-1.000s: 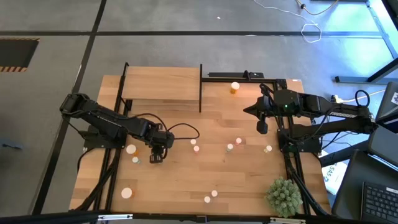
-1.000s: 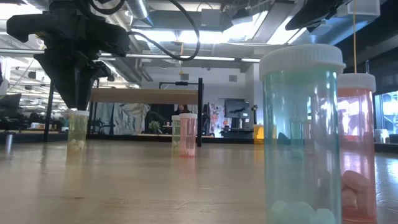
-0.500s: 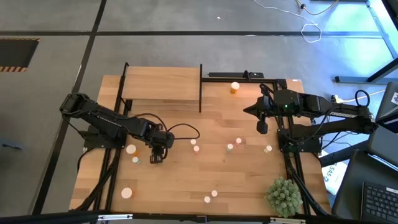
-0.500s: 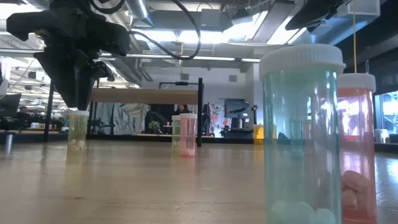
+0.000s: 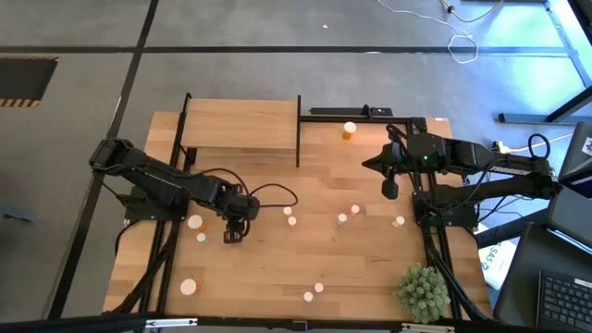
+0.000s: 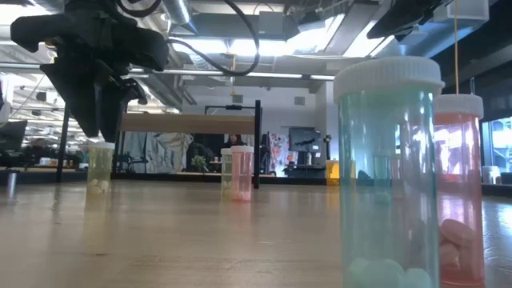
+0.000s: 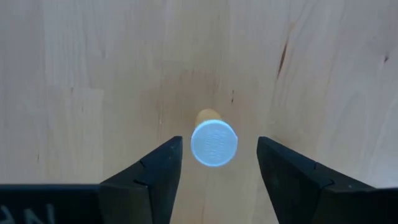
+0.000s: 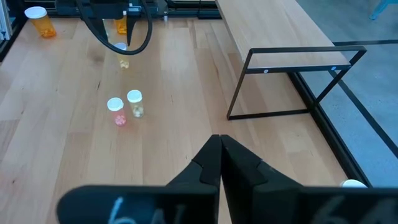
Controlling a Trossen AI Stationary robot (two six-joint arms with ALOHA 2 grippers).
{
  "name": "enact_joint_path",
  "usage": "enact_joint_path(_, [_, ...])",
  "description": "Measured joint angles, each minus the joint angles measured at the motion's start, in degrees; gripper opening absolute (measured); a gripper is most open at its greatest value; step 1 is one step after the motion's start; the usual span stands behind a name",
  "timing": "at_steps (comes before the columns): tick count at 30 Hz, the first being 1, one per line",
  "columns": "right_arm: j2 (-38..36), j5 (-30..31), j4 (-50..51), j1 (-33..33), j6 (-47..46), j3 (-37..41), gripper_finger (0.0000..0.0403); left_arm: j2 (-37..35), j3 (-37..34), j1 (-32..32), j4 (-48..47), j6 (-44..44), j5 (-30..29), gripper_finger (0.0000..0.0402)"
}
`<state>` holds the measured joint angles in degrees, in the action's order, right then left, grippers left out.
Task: Pick and place medicine bottles onto shelf by color
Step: Put the left small yellow pill on the shelf
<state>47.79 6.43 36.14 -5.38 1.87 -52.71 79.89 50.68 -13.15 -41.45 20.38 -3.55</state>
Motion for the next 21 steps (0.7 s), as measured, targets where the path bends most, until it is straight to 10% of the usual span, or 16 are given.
enact_joint_path(21, [-0.02, 0.0, -0.31, 0.02, -0.01, 0.0, 0.0013, 7.02, -0.06, 0.0, 4.0, 0.22, -1.09, 0.0204])
